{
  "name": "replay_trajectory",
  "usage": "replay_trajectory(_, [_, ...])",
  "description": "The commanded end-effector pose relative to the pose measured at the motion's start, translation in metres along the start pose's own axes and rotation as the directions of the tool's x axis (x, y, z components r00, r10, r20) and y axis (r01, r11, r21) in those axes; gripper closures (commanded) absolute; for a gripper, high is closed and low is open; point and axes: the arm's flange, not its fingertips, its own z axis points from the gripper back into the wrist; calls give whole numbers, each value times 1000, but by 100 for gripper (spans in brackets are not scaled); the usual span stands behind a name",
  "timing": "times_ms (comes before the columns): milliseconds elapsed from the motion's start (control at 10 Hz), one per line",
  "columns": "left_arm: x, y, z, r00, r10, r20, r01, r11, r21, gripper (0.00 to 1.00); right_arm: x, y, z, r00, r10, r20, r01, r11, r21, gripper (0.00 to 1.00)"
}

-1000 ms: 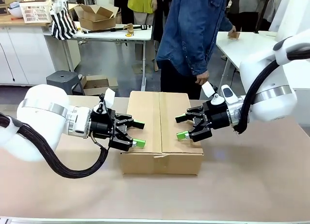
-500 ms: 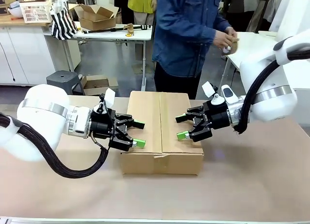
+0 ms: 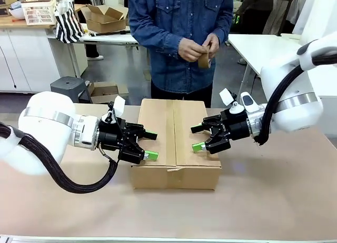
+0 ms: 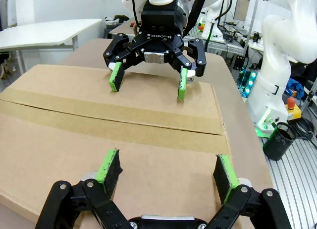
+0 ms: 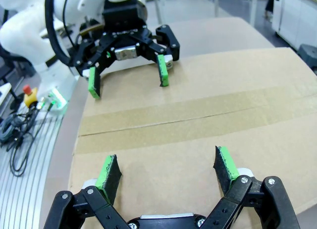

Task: Pack the gift set into the box.
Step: Press and hold the closed box until the human finishes sealing it.

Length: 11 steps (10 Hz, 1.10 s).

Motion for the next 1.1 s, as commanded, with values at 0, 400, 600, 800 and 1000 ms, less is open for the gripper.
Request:
replay_trajectory(0, [-2, -1, 0, 1000, -17, -13, 17, 1000, 6, 0, -2, 1, 0, 1000, 2, -5, -2, 1000, -1, 0])
replay_trajectory(400, [-2, -1, 0, 1000, -17, -13, 17, 1000, 6, 0, -2, 1, 0, 1000, 2, -5, -2, 1000, -1, 0])
replay_trajectory(600, [-2, -1, 0, 1000, -17, -13, 17, 1000, 6, 0, -2, 1, 0, 1000, 2, -5, -2, 1000, -1, 0])
replay_trajectory(800, [-2, -1, 0, 1000, -17, -13, 17, 1000, 6, 0, -2, 1, 0, 1000, 2, -5, -2, 1000, -1, 0])
replay_trajectory(1000, [-2, -1, 0, 1000, -17, -13, 17, 1000, 6, 0, -2, 1, 0, 1000, 2, -5, -2, 1000, -1, 0])
